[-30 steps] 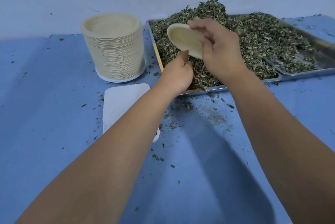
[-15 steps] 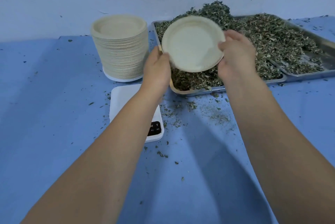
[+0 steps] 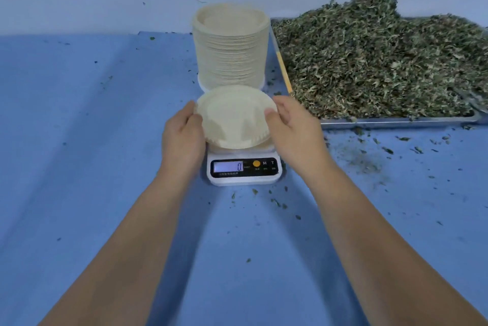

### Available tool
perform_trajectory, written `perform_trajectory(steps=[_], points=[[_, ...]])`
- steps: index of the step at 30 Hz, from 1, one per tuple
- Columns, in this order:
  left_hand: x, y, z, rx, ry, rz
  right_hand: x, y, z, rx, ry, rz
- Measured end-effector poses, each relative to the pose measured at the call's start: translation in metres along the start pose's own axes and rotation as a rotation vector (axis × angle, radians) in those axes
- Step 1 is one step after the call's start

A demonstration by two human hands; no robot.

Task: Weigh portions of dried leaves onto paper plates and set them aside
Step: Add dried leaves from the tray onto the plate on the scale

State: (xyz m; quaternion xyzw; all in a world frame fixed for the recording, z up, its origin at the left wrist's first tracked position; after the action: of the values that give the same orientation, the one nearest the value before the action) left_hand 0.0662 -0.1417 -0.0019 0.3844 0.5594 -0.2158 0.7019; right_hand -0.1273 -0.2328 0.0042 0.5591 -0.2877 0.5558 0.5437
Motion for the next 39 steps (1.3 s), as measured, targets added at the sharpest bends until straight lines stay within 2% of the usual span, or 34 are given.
perform_trajectory(steps=[3,5,10,14,20,39], points=[[0.017,0.003,0.005,0.017,0.042,0.093,-0.003,-0.011,-0.003,0.024,0.038,-0.146],[0.021,0.003,0.006,0.032,0.047,0.107,-0.002,-0.010,-0.004,0.027,0.025,-0.161],[0.028,0.004,0.008,0.048,0.087,-0.003,-0.008,0.002,-0.030,0.034,-0.030,-0.008],[0.032,-0.005,0.004,0.106,0.083,-0.006,-0.025,0.001,-0.041,0.146,-0.118,0.077],[0.034,-0.002,0.004,0.153,0.038,0.012,-0.039,-0.002,-0.041,0.195,-0.152,0.099],[0.038,-0.001,0.003,0.118,0.033,-0.017,-0.042,-0.002,-0.040,0.192,-0.179,0.083]])
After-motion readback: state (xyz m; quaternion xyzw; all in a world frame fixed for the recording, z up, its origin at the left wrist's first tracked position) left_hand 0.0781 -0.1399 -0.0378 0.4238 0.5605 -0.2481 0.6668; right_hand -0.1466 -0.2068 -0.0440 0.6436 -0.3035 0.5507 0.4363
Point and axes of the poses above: each hand's wrist, its own z-axis towards the middle knuckle, its own y-axis out of the back of the hand, x = y × z, the point moved 5 cm from there along z, towards the middle knuckle, and after that the axes turned 11 degrees about z, right-handed, at the moved point
